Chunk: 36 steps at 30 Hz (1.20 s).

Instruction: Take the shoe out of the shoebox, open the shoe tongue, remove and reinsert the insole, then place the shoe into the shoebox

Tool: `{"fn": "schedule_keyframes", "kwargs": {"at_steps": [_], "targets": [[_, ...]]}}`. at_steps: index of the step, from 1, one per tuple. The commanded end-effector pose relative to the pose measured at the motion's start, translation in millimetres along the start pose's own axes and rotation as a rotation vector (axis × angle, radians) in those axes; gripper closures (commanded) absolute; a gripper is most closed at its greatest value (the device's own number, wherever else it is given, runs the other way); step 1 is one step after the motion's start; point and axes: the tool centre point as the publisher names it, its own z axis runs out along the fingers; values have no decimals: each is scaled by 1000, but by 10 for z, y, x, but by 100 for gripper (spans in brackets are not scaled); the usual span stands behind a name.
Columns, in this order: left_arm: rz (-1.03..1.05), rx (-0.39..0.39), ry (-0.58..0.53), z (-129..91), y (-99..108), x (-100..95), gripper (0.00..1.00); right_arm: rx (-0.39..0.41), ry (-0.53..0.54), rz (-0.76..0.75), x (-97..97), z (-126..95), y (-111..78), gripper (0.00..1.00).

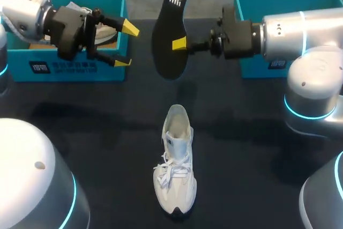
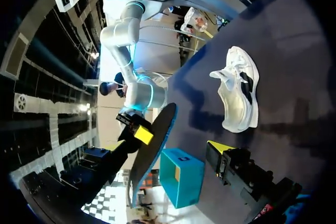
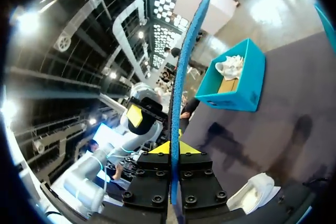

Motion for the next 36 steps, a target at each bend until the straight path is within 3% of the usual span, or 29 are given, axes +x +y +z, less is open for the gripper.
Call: {"fn": "schedule_keyframes", "kwargs": {"at_steps": [1, 11, 36], "targets": [[-44, -4, 38, -72, -6, 34, 0, -8, -7, -39, -16, 2, -43, 100], [-173, -22, 56, -152, 123, 294, 0, -1, 27, -117, -126, -49, -147, 100], [-173, -22, 56, -152, 123, 294, 0, 9, 50, -99, -160, -66, -158, 100]]}}
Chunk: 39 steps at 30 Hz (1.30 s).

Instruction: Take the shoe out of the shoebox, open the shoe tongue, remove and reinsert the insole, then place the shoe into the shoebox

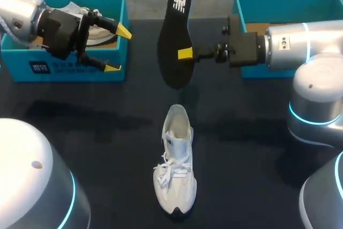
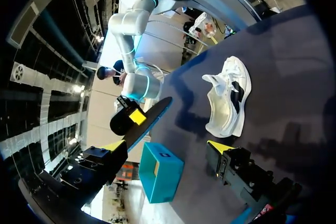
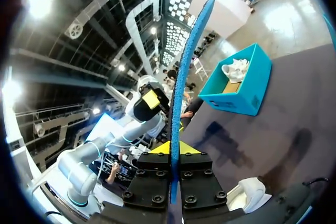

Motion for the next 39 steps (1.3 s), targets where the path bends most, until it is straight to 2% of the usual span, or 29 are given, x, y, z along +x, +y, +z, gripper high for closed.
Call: {"fn": "schedule_keyframes", "kwargs": {"at_steps": [1, 6, 14, 21, 26, 39], "targets": [[0, 1, 4, -7, 2, -3, 0, -1, -2, 0, -3, 21, -4, 100], [-12, 12, 30, 2, 19, 43, 0, -1, -2, 0, -3, 21, -4, 100], [-130, 58, 78, 1, 54, 165, 0, -28, -25, -68, -144, 12, -201, 100], [-198, 96, 135, 119, 81, 309, 0, -38, -19, -132, -254, 1, -251, 100], [-247, 90, 186, 187, 140, 458, 0, -13, -23, -151, -342, 35, -268, 100], [-354, 91, 234, 343, 279, 784, 0, -29, 16, -222, -648, 47, -391, 100]]}}
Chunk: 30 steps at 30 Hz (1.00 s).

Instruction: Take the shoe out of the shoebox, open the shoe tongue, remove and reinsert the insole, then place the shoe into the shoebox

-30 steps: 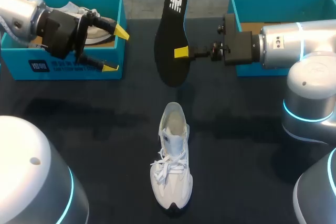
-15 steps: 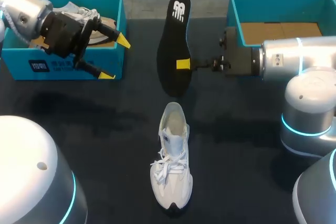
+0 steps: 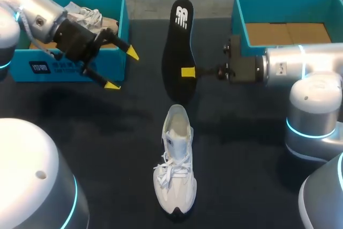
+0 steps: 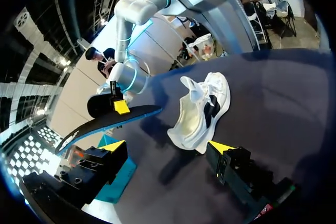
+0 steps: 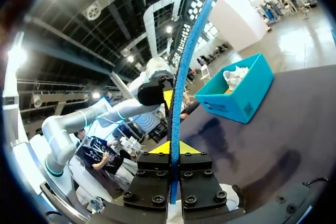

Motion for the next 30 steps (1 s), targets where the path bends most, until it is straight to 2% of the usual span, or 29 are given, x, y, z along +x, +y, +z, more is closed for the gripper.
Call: {"fn": "schedule_keyframes", "kwargs": {"at_steps": [1, 8, 22, 26, 30], "targets": [[-21, 5, 14, 76, 86, 37, 0, -10, 4, -8, -80, 37, -85, 100], [-103, 10, -12, 142, 121, 94, 0, -25, -6, 4, -158, 32, -199, 100], [-103, 10, -12, 142, 121, 94, 0, -25, -6, 4, -158, 32, -199, 100], [-97, -5, -6, 288, 243, 37, 0, -25, -6, 4, -158, 32, -199, 100], [-111, -5, 3, 424, 346, 65, 0, -55, 12, 10, -276, 9, -297, 100]]}}
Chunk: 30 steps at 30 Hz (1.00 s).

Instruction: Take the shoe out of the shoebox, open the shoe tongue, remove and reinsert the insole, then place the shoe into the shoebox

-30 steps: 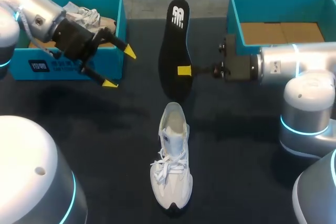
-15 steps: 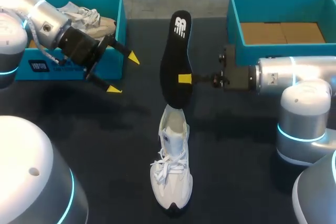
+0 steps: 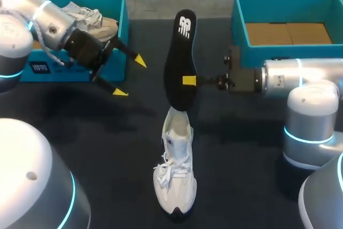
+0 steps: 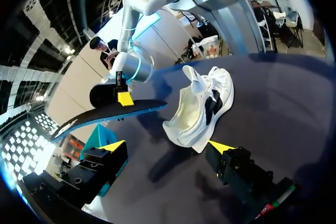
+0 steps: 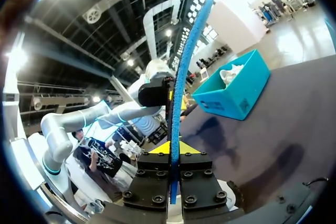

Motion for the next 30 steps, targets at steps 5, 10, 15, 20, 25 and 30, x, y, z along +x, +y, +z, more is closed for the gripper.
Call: {"fn": "schedule_keyframes", "kwargs": {"at_steps": [5, 10, 15, 20, 25, 30], "targets": [[-63, 31, 32, 285, 274, 20, 0, -23, 8, -2, -175, -38, -222, 100], [-67, 51, 60, 387, 349, 58, 0, -32, 20, -30, -186, -36, -327, 100], [-39, 37, 66, 436, 384, 74, 0, -42, 23, -61, -176, -23, -362, 100], [-18, -11, 50, 448, 366, 78, 0, -36, 12, -76, -190, 8, -402, 100], [-8, -79, 66, 512, 305, 132, 0, -38, 15, -82, -218, 26, -463, 100], [-5, -134, 90, 625, 285, 219, 0, -38, 13, -89, -223, 50, -523, 100]]}}
